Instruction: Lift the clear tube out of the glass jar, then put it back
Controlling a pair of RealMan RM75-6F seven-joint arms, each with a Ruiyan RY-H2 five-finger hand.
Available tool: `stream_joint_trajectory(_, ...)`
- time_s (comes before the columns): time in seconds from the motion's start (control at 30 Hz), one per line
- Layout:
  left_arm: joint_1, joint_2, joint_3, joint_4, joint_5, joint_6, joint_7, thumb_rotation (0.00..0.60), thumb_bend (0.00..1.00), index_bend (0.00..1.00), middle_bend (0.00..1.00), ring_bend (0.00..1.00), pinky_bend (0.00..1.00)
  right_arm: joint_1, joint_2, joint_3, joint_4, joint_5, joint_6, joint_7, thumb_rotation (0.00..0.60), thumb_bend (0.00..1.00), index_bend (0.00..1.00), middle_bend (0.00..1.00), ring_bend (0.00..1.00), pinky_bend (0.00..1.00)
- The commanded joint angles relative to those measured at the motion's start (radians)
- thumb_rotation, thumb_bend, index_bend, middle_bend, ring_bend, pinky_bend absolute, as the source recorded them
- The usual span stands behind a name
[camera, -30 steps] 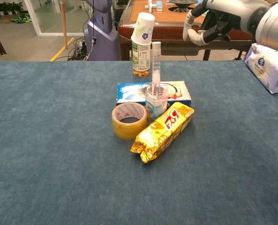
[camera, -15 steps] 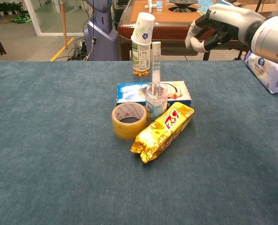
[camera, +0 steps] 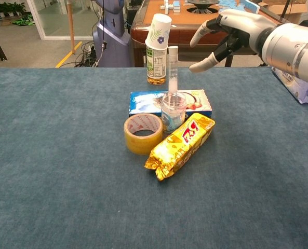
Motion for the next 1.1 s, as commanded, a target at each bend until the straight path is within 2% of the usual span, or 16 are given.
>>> stream_joint_trajectory(0.03, 0.0, 0.0, 0.001, 0.0, 0.0, -0.001, 0.0, 0.6, 0.14, 0.54, 0.7, 0.52, 0.7, 0.006, -0.013, 0.019, 0.013, 0.033, -0.026, 0.021, 0.6, 0.0, 0.34, 0.17, 0.06, 0.18)
stream_joint_trajectory(0.17, 0.0, 0.001, 0.0, 0.0, -0.001, -0.001, -0.003, 0.6, 0.14, 0.54, 0.7, 0.52, 0.7, 0.014, -0.018, 0.031, 0.019, 0.062, -0.061, 0.039, 0.6, 0.01, 0.34, 0.18, 0.06, 0.18)
stream_joint_trajectory(0.5, 0.0, 0.003, 0.001, 0.0, 0.0, 0.002, -0.011, 0.6, 0.14, 0.54, 0.7, 0.52, 0.7, 0.04, -0.025, 0.058, 0.019, 0.14, -0.127, 0.066, 0.6, 0.15, 0.39, 0.2, 0.06, 0.18)
stream_joint_trajectory(0.83, 0.001, 0.004, 0.001, 0.0, 0.002, 0.004, -0.013, 0.6, 0.14, 0.54, 0.7, 0.52, 0.7, 0.068, -0.037, 0.056, 0.038, 0.179, -0.102, 0.026, 0.6, 0.31, 0.43, 0.21, 0.06, 0.18)
stream_joint_trajectory(1.1, 0.002, 0.005, 0.001, -0.001, 0.002, 0.006, -0.014, 0.6, 0.14, 0.54, 0.7, 0.52, 0.7, 0.086, -0.028, 0.061, 0.05, 0.246, -0.158, 0.03, 0.6, 0.35, 0.44, 0.21, 0.06, 0.18)
